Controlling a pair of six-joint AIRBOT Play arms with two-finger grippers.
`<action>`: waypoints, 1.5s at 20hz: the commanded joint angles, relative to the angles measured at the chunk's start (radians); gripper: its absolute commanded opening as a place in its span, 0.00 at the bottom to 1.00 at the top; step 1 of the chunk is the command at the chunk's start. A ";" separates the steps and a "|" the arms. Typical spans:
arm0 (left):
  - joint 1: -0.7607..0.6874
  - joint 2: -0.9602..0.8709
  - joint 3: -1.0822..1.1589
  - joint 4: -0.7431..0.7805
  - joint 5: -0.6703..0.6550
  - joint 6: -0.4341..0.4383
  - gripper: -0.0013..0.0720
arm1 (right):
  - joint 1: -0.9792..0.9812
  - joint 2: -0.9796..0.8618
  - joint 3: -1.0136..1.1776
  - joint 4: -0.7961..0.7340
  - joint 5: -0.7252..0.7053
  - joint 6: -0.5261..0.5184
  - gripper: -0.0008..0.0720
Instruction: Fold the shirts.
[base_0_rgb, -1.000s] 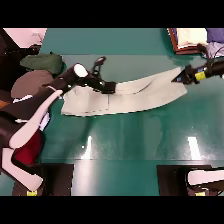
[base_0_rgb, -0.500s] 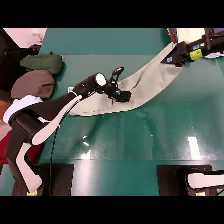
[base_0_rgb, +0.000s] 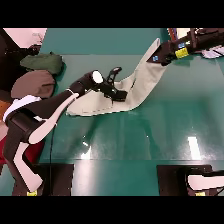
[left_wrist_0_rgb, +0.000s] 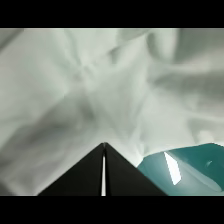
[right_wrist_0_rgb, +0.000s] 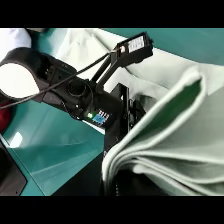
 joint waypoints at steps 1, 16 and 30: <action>0.087 0.076 0.002 0.082 -0.058 0.002 0.05 | 0.074 -0.001 0.001 0.000 -0.080 -0.003 0.03; 0.609 0.501 0.002 0.288 -0.223 0.003 0.05 | 0.498 -0.343 0.001 0.394 -0.367 -0.397 0.77; 0.608 0.499 -0.113 0.195 -0.307 0.055 0.05 | -0.081 -0.156 -0.543 0.186 -0.248 -0.225 0.97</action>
